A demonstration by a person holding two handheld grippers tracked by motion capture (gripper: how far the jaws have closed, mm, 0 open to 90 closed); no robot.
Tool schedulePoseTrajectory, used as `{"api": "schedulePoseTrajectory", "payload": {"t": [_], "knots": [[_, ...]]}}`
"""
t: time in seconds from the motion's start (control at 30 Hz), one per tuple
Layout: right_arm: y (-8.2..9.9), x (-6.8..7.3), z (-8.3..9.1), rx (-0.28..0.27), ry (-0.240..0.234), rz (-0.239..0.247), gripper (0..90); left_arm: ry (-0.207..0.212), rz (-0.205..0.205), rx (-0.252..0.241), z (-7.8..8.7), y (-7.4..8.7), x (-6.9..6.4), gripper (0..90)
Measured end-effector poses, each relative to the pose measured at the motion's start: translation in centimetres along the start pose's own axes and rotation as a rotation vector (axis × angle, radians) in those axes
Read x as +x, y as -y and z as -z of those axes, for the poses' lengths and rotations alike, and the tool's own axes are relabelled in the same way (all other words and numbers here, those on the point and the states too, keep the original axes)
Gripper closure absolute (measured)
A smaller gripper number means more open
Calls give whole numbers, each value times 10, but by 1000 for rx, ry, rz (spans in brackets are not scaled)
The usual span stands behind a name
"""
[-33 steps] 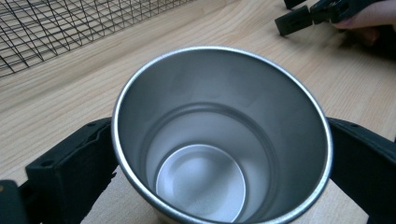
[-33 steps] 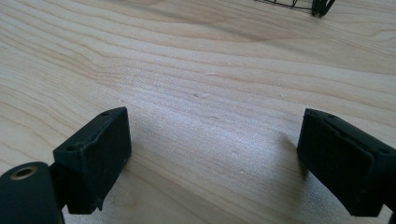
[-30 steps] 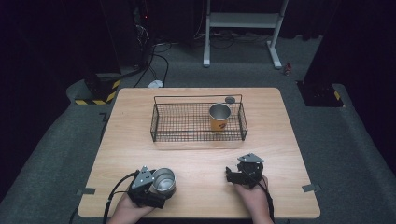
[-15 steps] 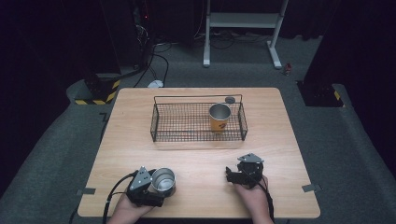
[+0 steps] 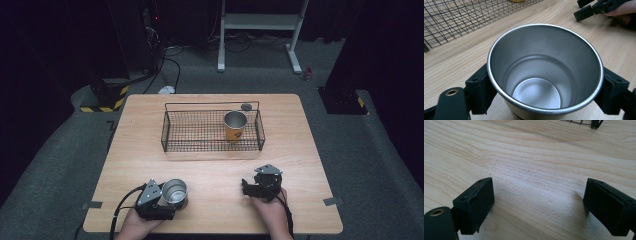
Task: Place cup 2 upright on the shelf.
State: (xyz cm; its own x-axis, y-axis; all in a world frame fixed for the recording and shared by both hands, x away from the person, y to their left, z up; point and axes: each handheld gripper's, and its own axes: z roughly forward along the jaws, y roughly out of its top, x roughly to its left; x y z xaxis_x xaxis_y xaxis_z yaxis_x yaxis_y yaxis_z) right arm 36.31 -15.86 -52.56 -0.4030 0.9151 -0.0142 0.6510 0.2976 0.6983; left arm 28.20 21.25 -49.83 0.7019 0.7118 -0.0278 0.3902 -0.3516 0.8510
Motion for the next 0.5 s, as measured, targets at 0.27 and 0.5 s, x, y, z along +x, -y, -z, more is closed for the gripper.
{"api": "schedulePoseTrajectory", "payload": {"t": [0.27,0.5], "knots": [[0,0,0,0,0,1,97,-6,-4,-3,0,0,0,185],[0,0,0,0,0,0,98,-11,-6,-3,0,-1,0,186]]}}
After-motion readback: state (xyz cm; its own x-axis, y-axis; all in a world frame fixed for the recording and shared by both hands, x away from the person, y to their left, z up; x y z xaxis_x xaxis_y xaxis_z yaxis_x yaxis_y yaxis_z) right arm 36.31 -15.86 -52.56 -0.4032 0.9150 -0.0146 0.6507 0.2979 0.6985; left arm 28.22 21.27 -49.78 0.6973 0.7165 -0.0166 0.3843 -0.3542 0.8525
